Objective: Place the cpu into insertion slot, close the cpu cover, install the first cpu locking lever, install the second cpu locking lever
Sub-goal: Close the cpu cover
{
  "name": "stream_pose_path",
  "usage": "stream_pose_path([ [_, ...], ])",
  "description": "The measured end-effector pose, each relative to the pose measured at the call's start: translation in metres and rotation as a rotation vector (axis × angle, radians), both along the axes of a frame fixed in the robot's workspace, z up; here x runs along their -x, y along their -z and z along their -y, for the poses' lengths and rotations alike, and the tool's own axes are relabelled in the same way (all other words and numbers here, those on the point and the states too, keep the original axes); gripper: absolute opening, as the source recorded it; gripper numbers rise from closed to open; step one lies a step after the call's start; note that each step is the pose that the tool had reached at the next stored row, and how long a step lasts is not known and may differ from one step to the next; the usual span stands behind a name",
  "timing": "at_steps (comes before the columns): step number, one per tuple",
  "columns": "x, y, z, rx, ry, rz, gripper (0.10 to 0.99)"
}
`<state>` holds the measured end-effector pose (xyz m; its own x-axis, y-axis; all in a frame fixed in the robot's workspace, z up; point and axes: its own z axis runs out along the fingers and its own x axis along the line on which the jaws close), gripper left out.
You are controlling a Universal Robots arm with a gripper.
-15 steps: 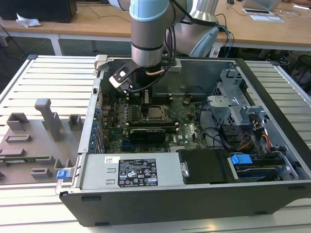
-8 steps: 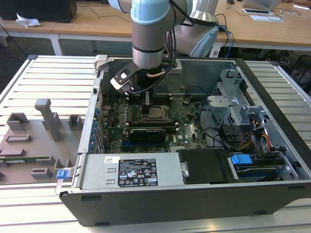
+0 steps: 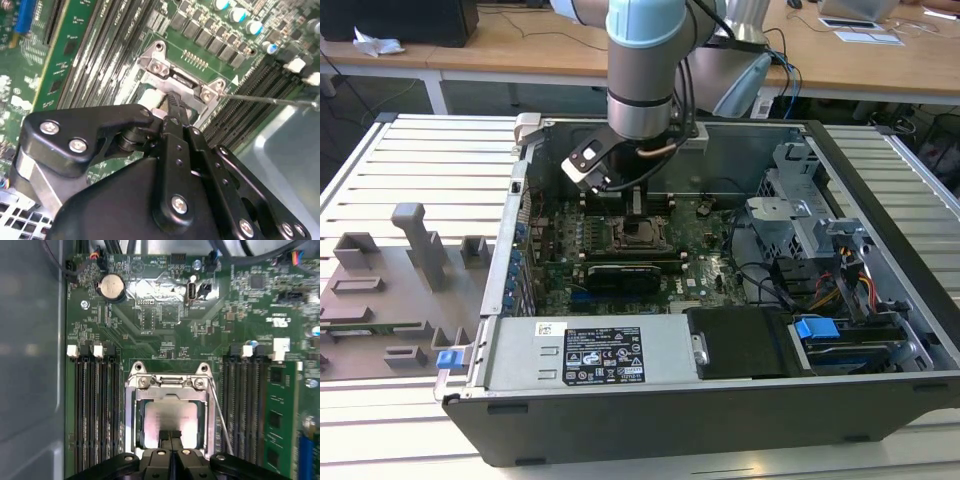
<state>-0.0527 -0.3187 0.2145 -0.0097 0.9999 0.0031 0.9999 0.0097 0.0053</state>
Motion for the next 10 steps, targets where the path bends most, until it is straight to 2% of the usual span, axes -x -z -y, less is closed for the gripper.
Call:
stream_pose_path([
  [4,-0.0002,-0.0168,0.0,0.0,0.0,0.0,0.106],
  [5,-0.0002,-0.0297,0.0,0.0,0.0,0.0,0.106],
  [8,-0.0002,-0.0446,0.0,0.0,0.0,0.0,0.106],
  [10,-0.0002,-0.05,0.0,0.0,0.0,0.0,0.106],
])
